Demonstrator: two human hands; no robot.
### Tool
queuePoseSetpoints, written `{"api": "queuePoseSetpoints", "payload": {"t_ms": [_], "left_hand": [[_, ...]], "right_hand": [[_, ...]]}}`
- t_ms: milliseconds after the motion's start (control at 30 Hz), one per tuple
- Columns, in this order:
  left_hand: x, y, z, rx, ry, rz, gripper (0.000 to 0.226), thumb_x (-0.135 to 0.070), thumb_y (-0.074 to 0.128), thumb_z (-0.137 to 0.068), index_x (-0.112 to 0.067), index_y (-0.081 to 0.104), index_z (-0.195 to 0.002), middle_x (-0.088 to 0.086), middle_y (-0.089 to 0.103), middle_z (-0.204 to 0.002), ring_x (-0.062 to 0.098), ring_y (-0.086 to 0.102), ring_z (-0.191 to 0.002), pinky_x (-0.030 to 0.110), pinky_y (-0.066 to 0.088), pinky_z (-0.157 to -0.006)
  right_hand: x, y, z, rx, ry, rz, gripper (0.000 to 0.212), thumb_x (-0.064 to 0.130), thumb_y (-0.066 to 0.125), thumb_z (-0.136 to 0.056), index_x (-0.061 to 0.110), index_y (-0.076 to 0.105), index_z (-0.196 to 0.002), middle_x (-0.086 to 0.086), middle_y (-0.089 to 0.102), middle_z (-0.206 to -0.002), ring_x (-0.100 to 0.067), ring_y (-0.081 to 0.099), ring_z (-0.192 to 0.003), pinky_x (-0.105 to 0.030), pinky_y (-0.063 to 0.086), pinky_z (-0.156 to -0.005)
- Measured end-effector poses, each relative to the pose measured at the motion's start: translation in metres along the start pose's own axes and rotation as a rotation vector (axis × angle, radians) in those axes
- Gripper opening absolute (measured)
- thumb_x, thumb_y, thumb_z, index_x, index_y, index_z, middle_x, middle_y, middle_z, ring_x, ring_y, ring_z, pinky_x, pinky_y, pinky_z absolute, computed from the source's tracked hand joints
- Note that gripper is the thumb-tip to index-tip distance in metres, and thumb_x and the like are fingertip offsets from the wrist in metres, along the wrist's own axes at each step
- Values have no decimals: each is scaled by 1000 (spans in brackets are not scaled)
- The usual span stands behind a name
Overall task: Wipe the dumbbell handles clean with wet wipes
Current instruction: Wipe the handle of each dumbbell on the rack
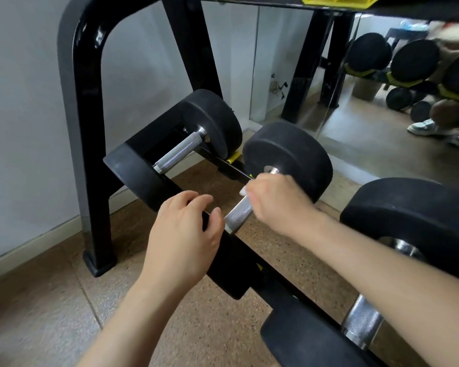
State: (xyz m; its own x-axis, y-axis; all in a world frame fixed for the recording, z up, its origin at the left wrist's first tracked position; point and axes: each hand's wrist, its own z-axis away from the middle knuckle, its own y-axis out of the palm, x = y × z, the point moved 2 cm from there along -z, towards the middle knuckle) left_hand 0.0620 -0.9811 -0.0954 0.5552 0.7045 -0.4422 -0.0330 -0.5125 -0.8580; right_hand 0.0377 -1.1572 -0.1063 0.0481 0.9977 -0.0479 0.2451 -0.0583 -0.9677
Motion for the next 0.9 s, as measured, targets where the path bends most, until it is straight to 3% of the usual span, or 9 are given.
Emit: {"api": "queuePoseSetpoints", "payload": {"t_ms": [67, 133, 200, 267, 367, 500, 633, 767, 900], "left_hand": [[-7, 2, -3, -10, 62, 10, 29, -26, 48, -94, -24, 70, -114, -7, 61, -121, 13, 48, -119, 21, 31, -96], [-12, 0, -5, -5, 113, -2, 29, -20, 49, -94, -26, 72, -109, -10, 63, -117, 10, 49, -117, 22, 33, -95], [-18, -4, -7, 32, 173, -29, 30, -18, 49, -93, -28, 71, -111, -13, 64, -118, 8, 51, -116, 23, 37, -96], [-28, -1, -17, 113, 266, -99, 34, -17, 49, -91, -29, 65, -118, -13, 64, -120, 12, 54, -116, 28, 43, -97], [-47, 18, -41, 237, 396, -131, 35, -18, 48, -93, -30, 54, -125, -10, 60, -121, 18, 58, -111, 38, 51, -88], [-64, 48, -68, 329, 539, -248, 39, -19, 48, -96, -14, 47, -135, 1, 55, -132, 20, 60, -109, 35, 51, -87], [-76, 50, -86, 315, 599, -326, 20, -26, 50, -97, -16, 62, -109, 0, 64, -104, 18, 62, -91, 29, 49, -75], [-78, 47, -105, 295, 550, -258, 20, -27, 55, -95, -16, 68, -106, 1, 68, -94, 17, 64, -82, 31, 55, -74], [-72, 48, -118, 296, 427, -223, 19, -34, 62, -92, -19, 71, -101, -8, 56, -73, 12, 55, -68, 25, 45, -64]], "right_hand": [[10, 5, 8, 45, -19, -56, 7, 10, 65, -81, 11, 67, -87, -8, 61, -80, -32, 62, -66, -32, 41, -51], [-3, 7, 8, -93, 86, -45, 13, 7, 78, -68, 9, 68, -76, -8, 60, -63, -30, 59, -46, -27, 42, -39], [-15, 0, 8, -181, 231, 36, 17, 4, 80, -63, 6, 70, -75, -9, 59, -55, -29, 57, -39, -24, 40, -35], [-18, 0, 13, -186, 338, 45, 20, 5, 73, -72, 6, 71, -92, -10, 65, -63, -32, 64, -52, -27, 40, -42], [-15, 3, 20, -206, 394, -150, 29, 12, 53, -92, 17, 60, -120, -6, 66, -87, -30, 66, -85, -29, 34, -61], [-10, 6, 28, -200, 422, -293, 53, 13, 49, -95, 21, 35, -146, -7, 57, -115, -27, 60, -102, -29, 43, -79], [-11, 13, 36, -234, 441, -382, 62, 5, 53, -89, 19, 37, -146, -8, 61, -120, -27, 62, -106, -32, 49, -85], [-8, 7, 39, -283, 448, -379, 50, 4, 53, -91, 17, 47, -139, -5, 66, -116, -25, 64, -105, -30, 48, -85], [-12, -2, 37, -225, 520, -497, 49, -1, 50, -90, 18, 53, -135, -2, 64, -120, -21, 58, -111, -26, 44, -91]]}}
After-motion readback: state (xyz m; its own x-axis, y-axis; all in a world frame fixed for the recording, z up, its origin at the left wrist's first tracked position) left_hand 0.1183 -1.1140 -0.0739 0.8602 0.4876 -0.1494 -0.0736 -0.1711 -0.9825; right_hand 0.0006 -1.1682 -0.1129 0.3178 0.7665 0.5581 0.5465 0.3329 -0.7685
